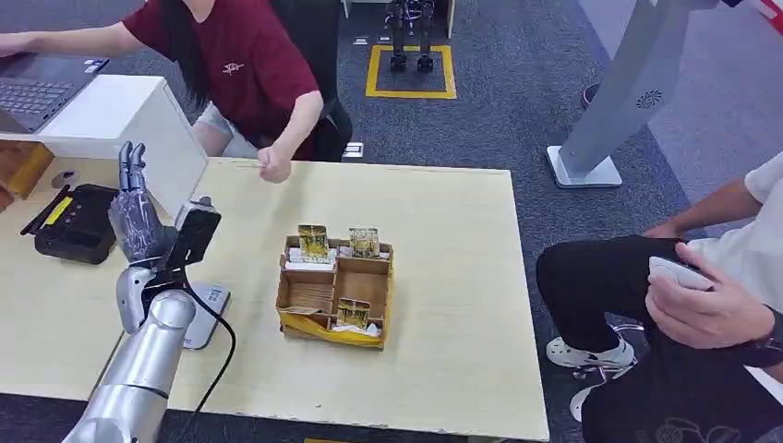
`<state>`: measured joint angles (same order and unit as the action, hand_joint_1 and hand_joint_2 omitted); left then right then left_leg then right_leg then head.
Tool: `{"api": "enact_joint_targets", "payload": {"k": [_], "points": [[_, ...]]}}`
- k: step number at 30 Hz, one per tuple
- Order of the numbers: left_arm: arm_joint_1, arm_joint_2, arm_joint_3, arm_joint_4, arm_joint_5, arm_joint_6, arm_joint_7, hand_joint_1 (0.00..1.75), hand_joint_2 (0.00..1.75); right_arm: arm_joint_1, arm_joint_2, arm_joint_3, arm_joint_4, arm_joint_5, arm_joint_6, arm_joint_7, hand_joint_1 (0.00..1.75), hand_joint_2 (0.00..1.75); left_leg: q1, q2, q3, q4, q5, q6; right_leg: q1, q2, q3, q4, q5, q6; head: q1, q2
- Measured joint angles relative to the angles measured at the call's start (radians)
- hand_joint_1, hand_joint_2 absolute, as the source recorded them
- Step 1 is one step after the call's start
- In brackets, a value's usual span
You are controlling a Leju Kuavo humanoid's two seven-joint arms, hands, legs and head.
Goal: Pass the card to the sensor for recognition and then transmit it.
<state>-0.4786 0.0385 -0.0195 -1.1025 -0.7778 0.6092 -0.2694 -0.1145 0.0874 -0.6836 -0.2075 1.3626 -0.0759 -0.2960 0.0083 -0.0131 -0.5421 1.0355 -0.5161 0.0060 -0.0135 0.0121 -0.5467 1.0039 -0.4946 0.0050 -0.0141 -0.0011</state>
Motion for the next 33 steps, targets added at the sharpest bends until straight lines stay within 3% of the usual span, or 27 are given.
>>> {"api": "enact_joint_targets", "payload": {"k": [5, 10, 14, 19, 26, 30, 31, 32, 33], "points": [[0.0, -0.01, 0.0, 0.0, 0.079, -0.012, -0.003, 0.0, 1.75, 0.001, 0.0, 0.0, 0.0, -0.006, -0.002, 0.002, 0.0, 1.75, 0.0, 0.0, 0.0, 0.0, 0.0, 0.0, 0.0, 0.0, 0.0, 0.0, 0.0, 0.0, 0.0, 0.0], [0.008, -0.023, 0.004, -0.019, 0.206, -0.062, -0.027, 0.0, 1.75, 0.004, 0.001, 0.0, 0.0, -0.015, -0.018, 0.013, 0.0, 1.75, 0.0, 0.0, -0.001, 0.0, 0.0, 0.0, 0.0, 0.0, 0.0, 0.0, 0.0, 0.0, 0.0, 0.0], [0.035, -0.02, 0.005, -0.062, 0.242, -0.111, -0.047, 0.0, 1.75, 0.01, 0.001, 0.0, 0.0, -0.023, -0.019, 0.013, 0.0, 1.75, 0.0, 0.0, -0.001, 0.0, 0.0, 0.0, 0.0, 0.0, 0.0, 0.0, 0.0, 0.0, 0.0, 0.0], [0.088, 0.034, 0.005, -0.134, 0.197, -0.185, -0.065, 0.0, 1.75, 0.018, 0.001, 0.0, 0.0, -0.032, -0.019, 0.01, 0.0, 1.75, 0.0, 0.001, -0.001, 0.0, 0.0, 0.0, 0.0, 0.001, -0.001, 0.0, 0.0, 0.0, 0.0, 0.0], [0.236, 0.152, 0.003, -0.306, 0.143, -0.376, -0.097, 0.0, 1.75, 0.028, -0.003, -0.003, 0.0, -0.061, -0.021, -0.002, 0.0, 1.75, 0.0, 0.003, -0.001, -0.001, 0.0, 0.0, 0.0, 0.004, -0.002, 0.0, 0.0, 0.0, 0.0, 0.0], [0.242, 0.16, 0.003, -0.311, 0.141, -0.379, -0.097, 0.0, 1.75, 0.029, -0.003, -0.003, 0.0, -0.063, -0.022, -0.002, 0.0, 1.75, 0.0, 0.003, -0.001, -0.001, 0.0, 0.0, 0.0, 0.004, -0.002, 0.0, 0.0, 0.0, 0.0, 0.0], [0.282, 0.181, 0.003, -0.357, 0.115, -0.396, -0.103, 0.0, 1.75, 0.032, -0.005, -0.005, 0.0, -0.068, -0.024, -0.005, 0.0, 1.75, 0.0, 0.002, -0.002, -0.001, 0.0, 0.0, 0.0, 0.004, -0.002, 0.0, 0.0, 0.0, 0.0, 0.0], [0.39, 0.227, -0.002, -0.474, 0.027, -0.409, -0.109, 0.0, 1.75, 0.039, -0.009, -0.009, 0.0, -0.08, -0.032, -0.011, 0.0, 1.75, 0.0, 0.003, -0.002, -0.001, -0.001, 0.001, 0.0, 0.004, -0.003, 0.0, -0.001, 0.0, 0.0, 0.0], [0.416, 0.235, -0.009, -0.501, -0.01, -0.406, -0.106, 0.0, 1.75, 0.041, -0.009, -0.01, 0.0, -0.083, -0.033, -0.011, 0.0, 1.75, 0.0, 0.003, -0.003, -0.001, -0.001, 0.001, 0.0, 0.004, -0.003, 0.0, -0.001, 0.001, 0.0, 0.0]]}}
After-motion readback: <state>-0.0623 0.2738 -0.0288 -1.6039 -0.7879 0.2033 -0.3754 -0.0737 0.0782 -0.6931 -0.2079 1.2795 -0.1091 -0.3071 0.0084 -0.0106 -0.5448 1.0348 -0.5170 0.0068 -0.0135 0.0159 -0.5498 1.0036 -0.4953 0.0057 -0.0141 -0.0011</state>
